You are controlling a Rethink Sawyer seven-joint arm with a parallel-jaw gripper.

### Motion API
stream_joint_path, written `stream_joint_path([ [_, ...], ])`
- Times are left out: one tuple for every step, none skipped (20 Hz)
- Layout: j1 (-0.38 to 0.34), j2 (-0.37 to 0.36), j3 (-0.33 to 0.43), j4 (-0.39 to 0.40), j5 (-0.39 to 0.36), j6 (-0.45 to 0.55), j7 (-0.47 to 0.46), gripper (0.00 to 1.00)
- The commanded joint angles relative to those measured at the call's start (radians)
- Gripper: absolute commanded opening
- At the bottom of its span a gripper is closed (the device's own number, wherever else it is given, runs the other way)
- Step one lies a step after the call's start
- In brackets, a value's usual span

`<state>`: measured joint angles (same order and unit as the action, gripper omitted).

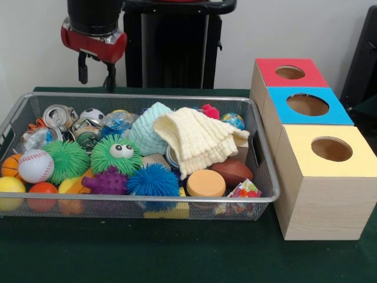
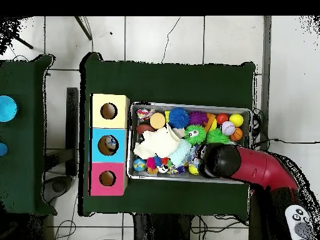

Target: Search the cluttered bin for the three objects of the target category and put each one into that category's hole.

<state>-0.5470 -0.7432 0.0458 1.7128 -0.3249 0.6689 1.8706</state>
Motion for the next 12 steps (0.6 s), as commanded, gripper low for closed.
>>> stream_joint_path([
  [-0.032,0.14,0.106,0.018,-0.004,-0.104,0.0,1.0],
  [-0.033,0.161,0.107,0.006,-0.009,-0.115,0.001,1.0],
  [-0.033,0.177,0.108,-0.004,-0.012,-0.117,0.0,1.0],
  [-0.034,0.191,0.112,-0.014,-0.013,-0.121,-0.003,1.0],
  [-0.038,0.199,0.117,-0.015,-0.016,-0.132,-0.009,1.0],
  [-0.041,0.202,0.121,-0.02,-0.018,-0.134,-0.017,1.0],
  [-0.04,0.197,0.123,-0.016,-0.019,-0.135,-0.019,1.0],
  [-0.037,0.184,0.121,-0.002,-0.018,-0.133,-0.015,1.0],
  [-0.027,0.169,0.114,0.014,-0.017,-0.137,-0.001,1.0],
  [-0.018,0.154,0.107,0.029,-0.015,-0.14,0.014,1.0],
  [-0.005,0.135,0.097,0.049,-0.013,-0.15,0.034,1.0],
  [0.006,0.121,0.089,0.061,-0.01,-0.153,0.049,1.0],
])
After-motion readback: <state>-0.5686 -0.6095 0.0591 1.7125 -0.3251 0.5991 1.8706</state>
